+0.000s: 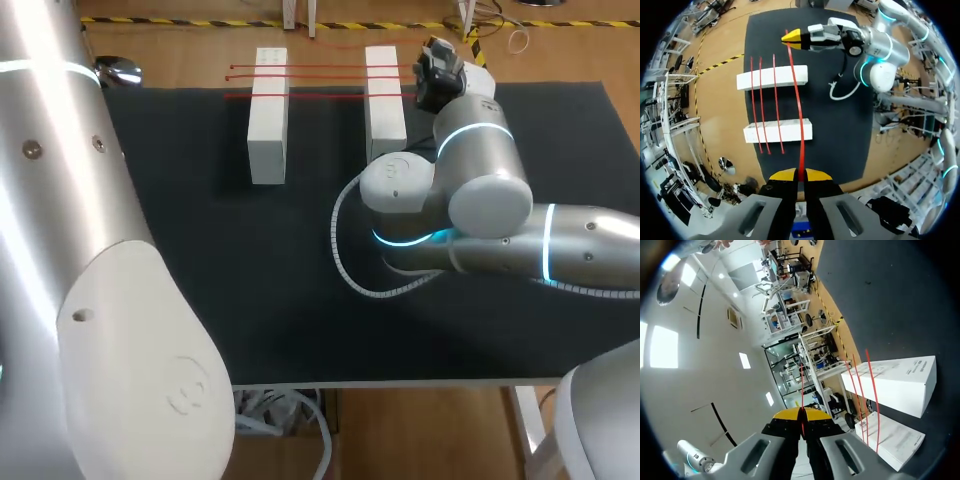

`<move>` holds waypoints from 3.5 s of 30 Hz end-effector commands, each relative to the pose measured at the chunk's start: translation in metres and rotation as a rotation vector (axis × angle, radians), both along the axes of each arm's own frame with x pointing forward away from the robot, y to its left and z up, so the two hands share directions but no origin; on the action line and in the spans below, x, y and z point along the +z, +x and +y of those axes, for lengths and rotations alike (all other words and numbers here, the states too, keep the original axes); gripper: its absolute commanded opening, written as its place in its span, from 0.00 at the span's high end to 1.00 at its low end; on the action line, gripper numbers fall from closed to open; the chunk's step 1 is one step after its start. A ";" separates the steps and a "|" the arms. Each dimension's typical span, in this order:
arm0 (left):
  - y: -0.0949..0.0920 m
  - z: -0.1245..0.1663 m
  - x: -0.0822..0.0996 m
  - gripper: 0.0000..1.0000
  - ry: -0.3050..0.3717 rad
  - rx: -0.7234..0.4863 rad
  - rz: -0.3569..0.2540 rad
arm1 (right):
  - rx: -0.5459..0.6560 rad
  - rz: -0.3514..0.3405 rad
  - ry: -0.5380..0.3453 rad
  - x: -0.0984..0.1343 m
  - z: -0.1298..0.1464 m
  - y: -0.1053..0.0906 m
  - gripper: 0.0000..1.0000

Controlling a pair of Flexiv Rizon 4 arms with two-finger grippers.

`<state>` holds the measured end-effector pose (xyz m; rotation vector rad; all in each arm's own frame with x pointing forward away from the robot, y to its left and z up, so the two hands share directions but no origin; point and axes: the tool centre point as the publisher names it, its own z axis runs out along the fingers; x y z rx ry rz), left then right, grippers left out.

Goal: Grab the tape and strap the tape.

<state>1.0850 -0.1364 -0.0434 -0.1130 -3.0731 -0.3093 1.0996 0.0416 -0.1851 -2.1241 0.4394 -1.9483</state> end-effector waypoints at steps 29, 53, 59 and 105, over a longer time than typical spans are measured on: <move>0.010 -0.034 -0.010 1.00 -0.114 0.048 0.025 | -0.002 0.006 -0.002 0.002 0.000 0.000 1.00; 0.011 -0.038 -0.009 1.00 -0.094 0.060 0.021 | -0.012 0.019 -0.035 0.000 -0.002 0.001 1.00; 0.011 -0.038 -0.009 1.00 -0.094 0.060 0.021 | -0.033 0.099 -0.514 -0.006 -0.012 0.006 1.00; 0.011 -0.038 -0.009 1.00 -0.094 0.060 0.021 | 0.113 0.334 -1.576 0.015 -0.022 0.016 1.00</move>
